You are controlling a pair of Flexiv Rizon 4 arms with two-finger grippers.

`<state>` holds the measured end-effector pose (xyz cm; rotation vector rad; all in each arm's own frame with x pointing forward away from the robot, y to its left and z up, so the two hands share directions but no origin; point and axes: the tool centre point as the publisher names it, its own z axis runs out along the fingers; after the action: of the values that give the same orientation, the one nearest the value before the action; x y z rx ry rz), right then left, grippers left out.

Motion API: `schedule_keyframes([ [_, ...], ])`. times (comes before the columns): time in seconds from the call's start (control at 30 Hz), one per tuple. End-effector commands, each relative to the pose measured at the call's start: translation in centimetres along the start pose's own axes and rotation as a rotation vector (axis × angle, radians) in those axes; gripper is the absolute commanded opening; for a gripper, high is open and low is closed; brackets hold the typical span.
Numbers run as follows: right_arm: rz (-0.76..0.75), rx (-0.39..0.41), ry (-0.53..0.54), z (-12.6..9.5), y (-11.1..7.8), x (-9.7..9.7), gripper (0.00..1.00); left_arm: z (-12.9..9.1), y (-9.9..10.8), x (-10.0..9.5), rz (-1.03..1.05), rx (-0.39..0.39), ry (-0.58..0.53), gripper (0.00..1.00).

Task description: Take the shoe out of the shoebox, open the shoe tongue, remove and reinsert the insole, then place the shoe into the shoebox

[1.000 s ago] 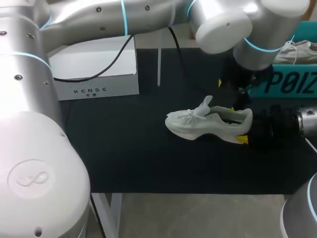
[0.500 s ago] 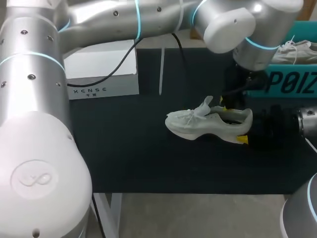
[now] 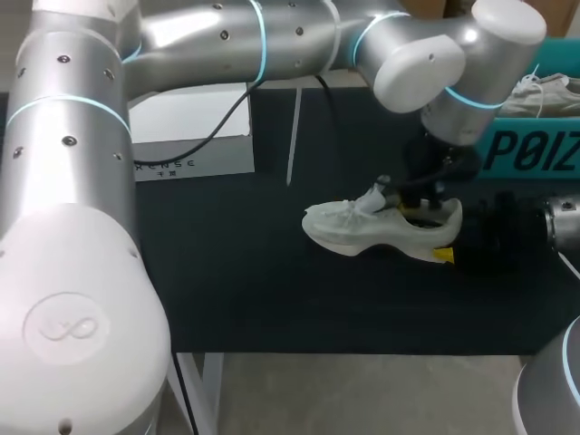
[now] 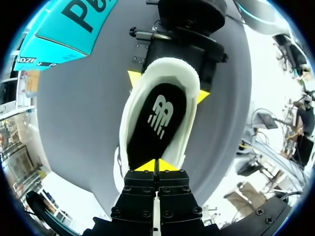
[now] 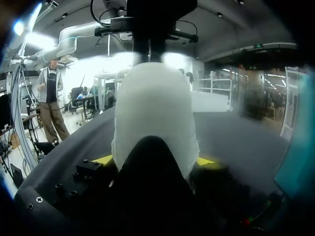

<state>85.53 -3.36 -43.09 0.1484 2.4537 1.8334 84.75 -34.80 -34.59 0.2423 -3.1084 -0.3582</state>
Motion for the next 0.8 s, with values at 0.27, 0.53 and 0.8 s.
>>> schedule_keyframes([
  [0.27, 0.0, 0.003, -0.001, 0.1, -0.2, 0.1, 0.0, 1.8, 0.3, 1.3, 0.02, -0.029, 0.016, 0.0],
  [0.53, 0.0, 0.003, -0.001, 0.1, -0.2, 0.1, 0.0, 2.4, 0.0, 1.6, 0.035, -0.042, 0.007, 0.33],
  [0.8, 0.0, 0.003, -0.001, 0.1, -0.2, 0.1, 0.0, 3.0, 0.2, 1.6, 0.039, -0.045, 0.009, 0.38],
])
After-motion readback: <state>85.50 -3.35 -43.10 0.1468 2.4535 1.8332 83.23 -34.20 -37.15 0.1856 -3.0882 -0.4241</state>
